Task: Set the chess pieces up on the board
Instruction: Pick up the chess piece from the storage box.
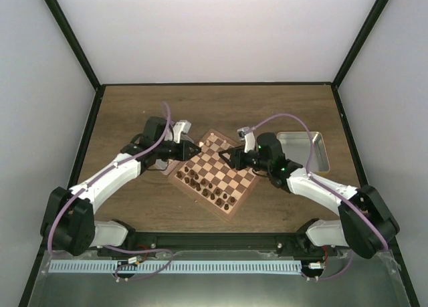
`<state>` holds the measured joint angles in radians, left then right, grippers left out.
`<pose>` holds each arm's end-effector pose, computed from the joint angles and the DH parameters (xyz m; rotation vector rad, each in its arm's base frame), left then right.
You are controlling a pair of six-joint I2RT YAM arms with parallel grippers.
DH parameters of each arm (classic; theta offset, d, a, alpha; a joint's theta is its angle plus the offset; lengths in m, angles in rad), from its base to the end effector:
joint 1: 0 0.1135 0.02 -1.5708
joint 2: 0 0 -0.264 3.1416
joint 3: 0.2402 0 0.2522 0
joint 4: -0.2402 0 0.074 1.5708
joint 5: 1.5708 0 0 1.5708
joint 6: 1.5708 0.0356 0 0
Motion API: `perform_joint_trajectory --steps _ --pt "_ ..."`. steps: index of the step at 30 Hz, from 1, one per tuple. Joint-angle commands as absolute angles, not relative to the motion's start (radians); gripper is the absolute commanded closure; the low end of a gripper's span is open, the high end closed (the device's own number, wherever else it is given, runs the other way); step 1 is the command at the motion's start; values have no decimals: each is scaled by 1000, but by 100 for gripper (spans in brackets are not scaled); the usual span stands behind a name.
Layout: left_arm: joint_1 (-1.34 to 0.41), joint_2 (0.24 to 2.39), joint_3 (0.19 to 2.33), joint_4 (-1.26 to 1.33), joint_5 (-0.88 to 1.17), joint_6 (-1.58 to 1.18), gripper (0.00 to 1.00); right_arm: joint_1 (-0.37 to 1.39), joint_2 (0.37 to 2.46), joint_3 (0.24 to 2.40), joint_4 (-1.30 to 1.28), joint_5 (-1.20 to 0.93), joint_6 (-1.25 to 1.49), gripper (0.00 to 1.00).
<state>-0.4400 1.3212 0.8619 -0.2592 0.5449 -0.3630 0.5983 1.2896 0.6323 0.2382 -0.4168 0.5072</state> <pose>0.2451 -0.1358 0.2458 0.3904 2.3492 -1.0267 0.2188 0.1666 0.2216 -0.3860 2.0976 1.1006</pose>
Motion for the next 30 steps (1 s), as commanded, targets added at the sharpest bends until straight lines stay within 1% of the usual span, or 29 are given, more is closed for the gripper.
perform_joint_trajectory --steps 1,4,7,13,19,30 --pt "-493 1339 857 -166 681 -337 95 599 1241 595 290 -386 300 50" --pt "-535 1360 865 -143 696 -352 96 599 1224 572 303 -412 190 50" --pt "-567 1372 878 -135 714 -352 95 598 1204 534 340 -429 140 50" --pt "-612 1366 910 -135 786 -340 95 600 1138 412 506 -477 62 51" --pt "-633 1365 934 -164 787 -320 95 600 1115 327 651 -540 17 51" --pt "-673 1379 966 -171 791 -317 95 610 1171 375 674 -568 8 49"
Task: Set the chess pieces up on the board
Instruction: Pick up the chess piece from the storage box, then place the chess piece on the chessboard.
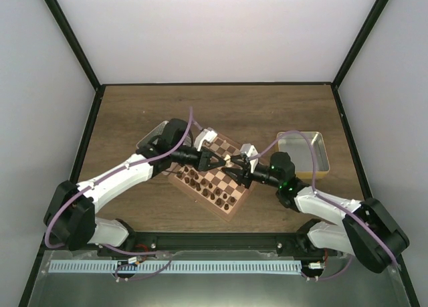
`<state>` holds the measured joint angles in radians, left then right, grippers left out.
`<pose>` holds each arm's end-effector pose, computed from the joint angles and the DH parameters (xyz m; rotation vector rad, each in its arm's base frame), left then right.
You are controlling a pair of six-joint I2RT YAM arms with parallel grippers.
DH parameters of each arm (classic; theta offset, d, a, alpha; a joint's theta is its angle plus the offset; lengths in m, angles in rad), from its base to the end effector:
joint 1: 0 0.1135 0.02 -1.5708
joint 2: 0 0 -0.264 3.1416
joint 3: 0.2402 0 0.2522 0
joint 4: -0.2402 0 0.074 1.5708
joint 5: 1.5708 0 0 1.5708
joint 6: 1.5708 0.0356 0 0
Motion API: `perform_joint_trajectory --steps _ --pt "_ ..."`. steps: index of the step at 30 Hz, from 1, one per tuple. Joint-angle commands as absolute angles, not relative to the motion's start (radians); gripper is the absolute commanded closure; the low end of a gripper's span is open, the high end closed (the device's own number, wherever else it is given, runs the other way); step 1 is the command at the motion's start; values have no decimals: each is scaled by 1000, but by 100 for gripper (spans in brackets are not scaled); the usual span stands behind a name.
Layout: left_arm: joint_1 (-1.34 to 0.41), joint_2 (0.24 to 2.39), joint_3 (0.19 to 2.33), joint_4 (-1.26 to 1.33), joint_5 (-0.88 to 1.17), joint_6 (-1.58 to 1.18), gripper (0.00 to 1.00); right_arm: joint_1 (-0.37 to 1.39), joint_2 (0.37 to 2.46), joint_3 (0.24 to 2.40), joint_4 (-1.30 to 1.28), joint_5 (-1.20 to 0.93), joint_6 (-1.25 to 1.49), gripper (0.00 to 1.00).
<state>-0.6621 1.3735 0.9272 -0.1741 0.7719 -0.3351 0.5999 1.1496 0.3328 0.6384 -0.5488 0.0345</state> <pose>0.2183 -0.2016 0.2629 0.8443 2.1795 -1.3794 0.1762 0.1430 0.1984 -0.8934 1.5831 0.9346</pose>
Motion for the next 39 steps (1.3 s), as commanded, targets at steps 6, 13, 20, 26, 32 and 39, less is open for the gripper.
perform_joint_trajectory --steps 6,13,20,26,32,39 --pt "-692 1368 971 -179 792 -318 94 612 1183 388 670 -553 20 53" --pt "-696 1368 974 -190 785 -315 95 614 1192 404 679 -558 44 62" --pt "-696 1360 994 -249 732 -299 95 615 1184 415 631 -488 89 89" --pt "-695 1348 1090 -528 545 -203 94 615 1133 407 445 -185 239 96" --pt "-698 1479 1265 -872 282 -107 94 615 1069 436 261 63 405 96" --pt "-718 1738 1491 -1118 -83 -76 94 615 996 387 235 134 465 95"
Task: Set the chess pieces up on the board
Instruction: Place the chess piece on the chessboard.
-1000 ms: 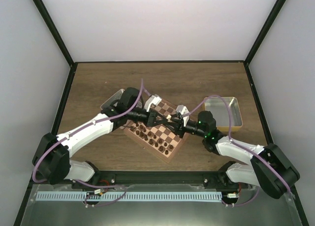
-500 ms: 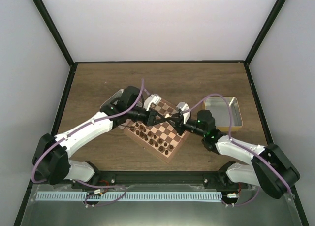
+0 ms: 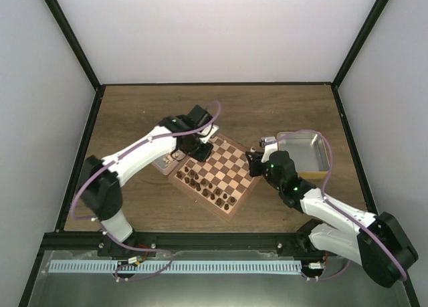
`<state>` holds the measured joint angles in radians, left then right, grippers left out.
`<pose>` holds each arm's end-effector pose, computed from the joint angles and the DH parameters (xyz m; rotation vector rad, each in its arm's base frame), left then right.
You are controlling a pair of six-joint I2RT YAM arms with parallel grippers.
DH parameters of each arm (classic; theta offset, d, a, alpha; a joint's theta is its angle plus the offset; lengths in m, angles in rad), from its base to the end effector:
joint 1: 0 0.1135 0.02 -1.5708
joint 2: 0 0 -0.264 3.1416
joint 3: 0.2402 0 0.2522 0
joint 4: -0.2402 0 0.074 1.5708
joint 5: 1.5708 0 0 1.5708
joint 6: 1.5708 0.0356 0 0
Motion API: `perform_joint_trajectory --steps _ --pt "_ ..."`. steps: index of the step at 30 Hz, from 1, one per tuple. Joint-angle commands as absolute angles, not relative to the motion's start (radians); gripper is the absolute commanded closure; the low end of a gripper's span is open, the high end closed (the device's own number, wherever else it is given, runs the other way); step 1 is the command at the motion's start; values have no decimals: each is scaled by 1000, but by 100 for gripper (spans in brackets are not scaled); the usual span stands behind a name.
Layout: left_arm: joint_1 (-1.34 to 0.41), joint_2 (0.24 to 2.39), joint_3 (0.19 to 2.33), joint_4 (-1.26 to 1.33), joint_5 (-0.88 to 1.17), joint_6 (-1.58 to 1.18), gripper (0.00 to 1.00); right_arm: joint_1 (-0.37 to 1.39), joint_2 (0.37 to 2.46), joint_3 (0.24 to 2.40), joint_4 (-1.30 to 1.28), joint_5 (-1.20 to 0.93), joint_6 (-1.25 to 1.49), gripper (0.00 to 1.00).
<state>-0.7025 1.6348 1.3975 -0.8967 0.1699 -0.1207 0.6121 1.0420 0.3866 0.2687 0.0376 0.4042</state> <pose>0.2520 -0.2212 0.2788 0.8452 2.6404 -0.4625 0.1801 0.1248 0.1984 -0.1833 2.0026 0.6249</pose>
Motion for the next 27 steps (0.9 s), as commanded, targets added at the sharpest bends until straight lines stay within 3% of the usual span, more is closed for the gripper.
perform_joint_trajectory --steps 1,12,27 --pt "-720 1760 1515 -1129 -110 -75 94 614 985 380 235 136 466 95" --pt "-725 2015 1706 -1212 -120 -70 88 615 918 344 255 96 422 92" --pt "-745 2082 1712 -1251 -98 -49 82 614 920 319 292 72 428 91"
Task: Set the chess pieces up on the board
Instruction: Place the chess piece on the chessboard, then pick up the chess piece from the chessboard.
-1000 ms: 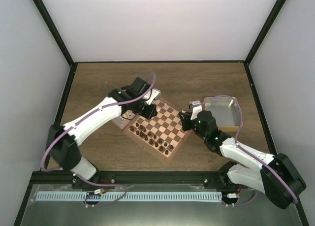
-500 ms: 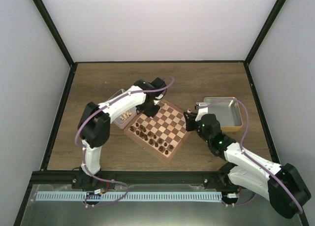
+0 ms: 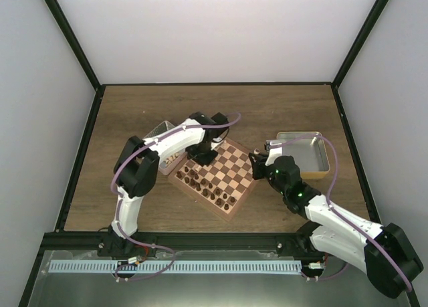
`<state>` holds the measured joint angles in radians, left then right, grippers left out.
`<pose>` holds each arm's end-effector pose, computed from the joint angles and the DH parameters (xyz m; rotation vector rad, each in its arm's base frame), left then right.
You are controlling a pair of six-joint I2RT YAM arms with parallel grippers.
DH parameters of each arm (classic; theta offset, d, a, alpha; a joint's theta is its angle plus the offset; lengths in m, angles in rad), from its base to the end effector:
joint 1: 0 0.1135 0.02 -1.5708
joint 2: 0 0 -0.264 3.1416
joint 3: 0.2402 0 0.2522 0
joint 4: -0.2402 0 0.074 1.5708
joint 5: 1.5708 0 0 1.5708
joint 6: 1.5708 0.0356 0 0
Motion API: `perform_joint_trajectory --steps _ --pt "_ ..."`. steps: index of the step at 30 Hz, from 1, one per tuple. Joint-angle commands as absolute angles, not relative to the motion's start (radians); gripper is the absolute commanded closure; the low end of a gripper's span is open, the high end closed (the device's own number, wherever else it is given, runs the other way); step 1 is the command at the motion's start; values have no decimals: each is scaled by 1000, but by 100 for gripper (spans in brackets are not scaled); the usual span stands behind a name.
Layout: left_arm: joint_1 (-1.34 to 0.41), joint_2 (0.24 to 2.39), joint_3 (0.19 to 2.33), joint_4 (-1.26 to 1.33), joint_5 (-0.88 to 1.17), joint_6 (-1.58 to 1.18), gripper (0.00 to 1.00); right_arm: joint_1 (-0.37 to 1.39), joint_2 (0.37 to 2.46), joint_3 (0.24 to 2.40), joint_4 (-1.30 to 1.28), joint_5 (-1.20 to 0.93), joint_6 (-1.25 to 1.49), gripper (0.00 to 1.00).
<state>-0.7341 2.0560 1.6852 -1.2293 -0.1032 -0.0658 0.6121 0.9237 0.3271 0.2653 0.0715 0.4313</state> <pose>0.2920 -0.2585 0.2048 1.0268 2.9504 0.1664 0.1658 0.1133 0.2005 -0.1266 1.9488 0.6337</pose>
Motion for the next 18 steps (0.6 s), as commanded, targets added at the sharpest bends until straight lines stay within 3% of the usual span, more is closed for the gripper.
perform_joint_trajectory --steps 1,9,13,18 --pt "-745 2083 1714 -1251 -99 -49 82 614 920 318 293 72 428 91" --pt "-744 2062 1720 -1233 -101 -58 83 615 924 316 298 66 431 90" --pt "-745 2040 1694 -1220 -73 -53 73 614 924 316 296 66 436 90" --pt "-745 2029 1625 -1198 -78 -60 71 614 925 313 300 60 441 90"
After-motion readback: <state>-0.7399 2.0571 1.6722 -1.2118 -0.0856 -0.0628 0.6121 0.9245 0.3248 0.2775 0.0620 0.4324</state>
